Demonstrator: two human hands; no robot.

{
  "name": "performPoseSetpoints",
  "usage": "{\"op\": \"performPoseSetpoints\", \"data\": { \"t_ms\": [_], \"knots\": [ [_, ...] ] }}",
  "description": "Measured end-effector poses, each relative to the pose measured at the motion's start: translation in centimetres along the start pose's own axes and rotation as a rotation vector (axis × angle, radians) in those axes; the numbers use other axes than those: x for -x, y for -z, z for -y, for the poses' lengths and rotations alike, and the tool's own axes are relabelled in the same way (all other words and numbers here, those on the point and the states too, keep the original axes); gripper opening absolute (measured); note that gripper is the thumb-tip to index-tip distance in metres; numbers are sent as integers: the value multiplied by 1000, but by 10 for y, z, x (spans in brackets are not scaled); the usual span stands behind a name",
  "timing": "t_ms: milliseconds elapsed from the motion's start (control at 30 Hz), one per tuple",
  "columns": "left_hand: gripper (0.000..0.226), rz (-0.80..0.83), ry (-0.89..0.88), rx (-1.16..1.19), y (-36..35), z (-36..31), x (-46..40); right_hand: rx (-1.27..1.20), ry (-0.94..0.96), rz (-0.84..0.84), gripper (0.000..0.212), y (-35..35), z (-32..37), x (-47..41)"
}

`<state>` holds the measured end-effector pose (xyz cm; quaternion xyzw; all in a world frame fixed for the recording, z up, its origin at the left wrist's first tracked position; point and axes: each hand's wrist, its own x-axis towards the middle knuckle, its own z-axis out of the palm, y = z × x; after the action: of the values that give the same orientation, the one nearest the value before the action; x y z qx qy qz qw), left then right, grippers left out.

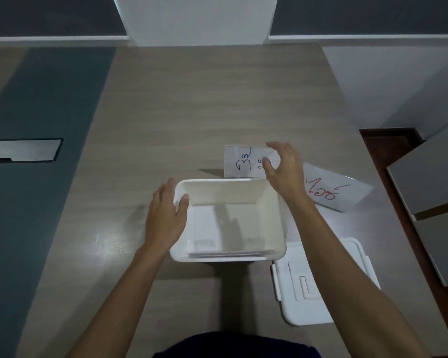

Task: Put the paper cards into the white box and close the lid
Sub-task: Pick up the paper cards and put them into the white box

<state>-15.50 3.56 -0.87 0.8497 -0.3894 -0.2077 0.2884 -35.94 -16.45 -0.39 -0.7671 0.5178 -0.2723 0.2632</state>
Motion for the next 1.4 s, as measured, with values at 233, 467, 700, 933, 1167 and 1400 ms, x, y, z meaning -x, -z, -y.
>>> {"op": "performPoseSetpoints", "data": {
  "t_ms": [233,467,700,933,1167,1400],
  "knots": [
    [46,139,187,492,-8,4,7,457,23,291,53,-32,-5,-64],
    [44,103,177,430,-8,2,9,190,180,34,16,-25,16,-41],
    [43,67,162,609,-11,6,5,-78,476,-219,15,37,87,34],
    [45,69,207,681,-14,10,5,89,369,101,15,18,60,98],
    [45,63,199,697,-14,8,5,262,178,695,45,-7,44,139],
    [44,70,176,675,-14,8,5,138,124,629,49,3,45,133]
  ]
}}
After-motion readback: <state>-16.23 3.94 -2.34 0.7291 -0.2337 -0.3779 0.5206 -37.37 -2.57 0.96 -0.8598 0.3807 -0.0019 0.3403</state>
